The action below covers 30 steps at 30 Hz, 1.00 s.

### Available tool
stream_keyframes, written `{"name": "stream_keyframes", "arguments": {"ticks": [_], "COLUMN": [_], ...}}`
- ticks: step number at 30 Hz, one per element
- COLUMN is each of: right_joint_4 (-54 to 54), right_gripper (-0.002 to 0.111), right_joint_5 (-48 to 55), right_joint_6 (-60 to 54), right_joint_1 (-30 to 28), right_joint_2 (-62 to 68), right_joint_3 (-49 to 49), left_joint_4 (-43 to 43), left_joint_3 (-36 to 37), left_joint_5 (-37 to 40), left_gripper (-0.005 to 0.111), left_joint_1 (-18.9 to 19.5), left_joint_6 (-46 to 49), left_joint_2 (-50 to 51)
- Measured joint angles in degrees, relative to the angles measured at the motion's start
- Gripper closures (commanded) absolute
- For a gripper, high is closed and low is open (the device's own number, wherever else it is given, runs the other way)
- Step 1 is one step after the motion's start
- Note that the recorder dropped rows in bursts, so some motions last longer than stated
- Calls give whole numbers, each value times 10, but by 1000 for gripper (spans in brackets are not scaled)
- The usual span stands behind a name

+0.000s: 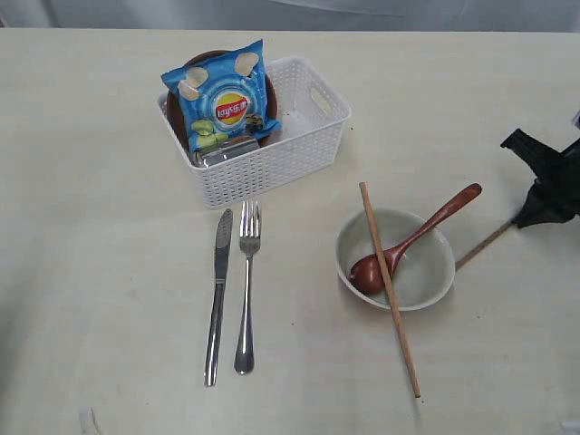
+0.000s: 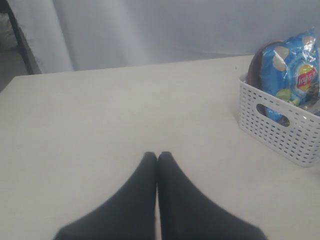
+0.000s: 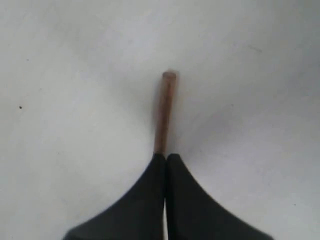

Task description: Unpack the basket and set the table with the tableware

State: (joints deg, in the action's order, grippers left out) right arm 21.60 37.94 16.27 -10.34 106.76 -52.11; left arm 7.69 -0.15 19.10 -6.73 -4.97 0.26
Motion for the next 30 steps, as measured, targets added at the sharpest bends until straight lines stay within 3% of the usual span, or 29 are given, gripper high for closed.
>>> {"name": "stream_keyframes", "arguments": {"ticks": [13,15,20,26,30], "right_joint_4": [-2,-2,-2,-2,-2], "right_gripper": [107,98,61,71,93], "right_joint_5": [10,9,7,7,-16], "right_joint_6": [-8,-11,-29,-25,-21], "right_joint_1": [0,0,0,0,0], "right_joint_2": [0,0,0,0,0], "right_joint_3": [-1,-1,-1,-1,-1], "left_joint_4": [0,0,0,0,0], "left_joint_3": [0,0,0,0,0], "left_joint_5": [0,0,0,0,0], "left_gripper": [107,107,107,107,107], "left_joint_1": [0,0,0,0,0], "left_joint_6": [0,0,0,0,0], "left_joint_2": [0,0,0,0,0]}}
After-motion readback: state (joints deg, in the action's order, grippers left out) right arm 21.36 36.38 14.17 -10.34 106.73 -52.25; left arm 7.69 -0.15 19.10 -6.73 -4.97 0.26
